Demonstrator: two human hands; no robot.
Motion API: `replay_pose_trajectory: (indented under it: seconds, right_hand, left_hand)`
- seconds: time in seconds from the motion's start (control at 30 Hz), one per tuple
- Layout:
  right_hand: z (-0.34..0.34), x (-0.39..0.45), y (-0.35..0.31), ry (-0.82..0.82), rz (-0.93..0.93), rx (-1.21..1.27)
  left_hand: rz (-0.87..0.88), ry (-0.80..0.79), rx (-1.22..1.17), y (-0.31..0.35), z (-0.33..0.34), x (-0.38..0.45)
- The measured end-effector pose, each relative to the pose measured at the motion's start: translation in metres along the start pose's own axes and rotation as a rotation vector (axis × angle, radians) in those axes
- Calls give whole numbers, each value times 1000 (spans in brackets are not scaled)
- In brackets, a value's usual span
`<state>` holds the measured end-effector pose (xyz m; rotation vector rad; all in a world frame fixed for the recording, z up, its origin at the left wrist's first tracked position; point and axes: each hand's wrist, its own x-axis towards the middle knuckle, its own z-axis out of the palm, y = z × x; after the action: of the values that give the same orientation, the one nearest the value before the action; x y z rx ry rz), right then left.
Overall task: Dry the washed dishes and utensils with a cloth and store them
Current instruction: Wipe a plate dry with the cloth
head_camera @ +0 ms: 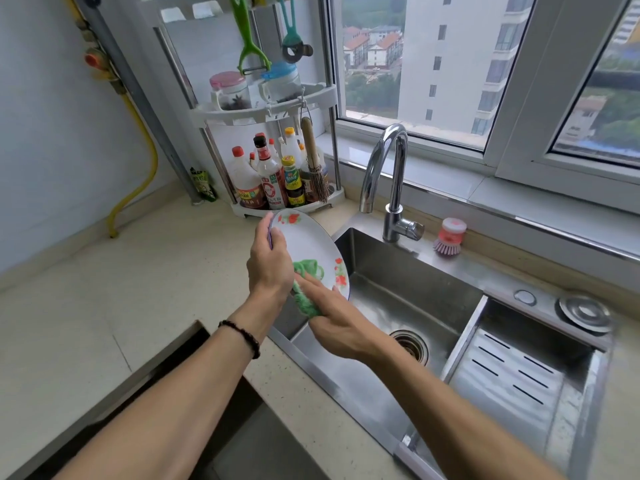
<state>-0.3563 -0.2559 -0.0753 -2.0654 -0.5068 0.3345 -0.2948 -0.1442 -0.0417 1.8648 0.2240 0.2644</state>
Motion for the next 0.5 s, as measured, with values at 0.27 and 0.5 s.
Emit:
replay_pose_trajectory:
  seconds: [0.27, 0.5]
  right_hand:
    - [3, -3, 13, 45, 57, -74]
    - [-3, -8, 30, 45, 147, -278]
  left_hand:
    - [17, 3, 26, 0, -6, 3]
    - [-30, -38, -48, 2, -11, 6]
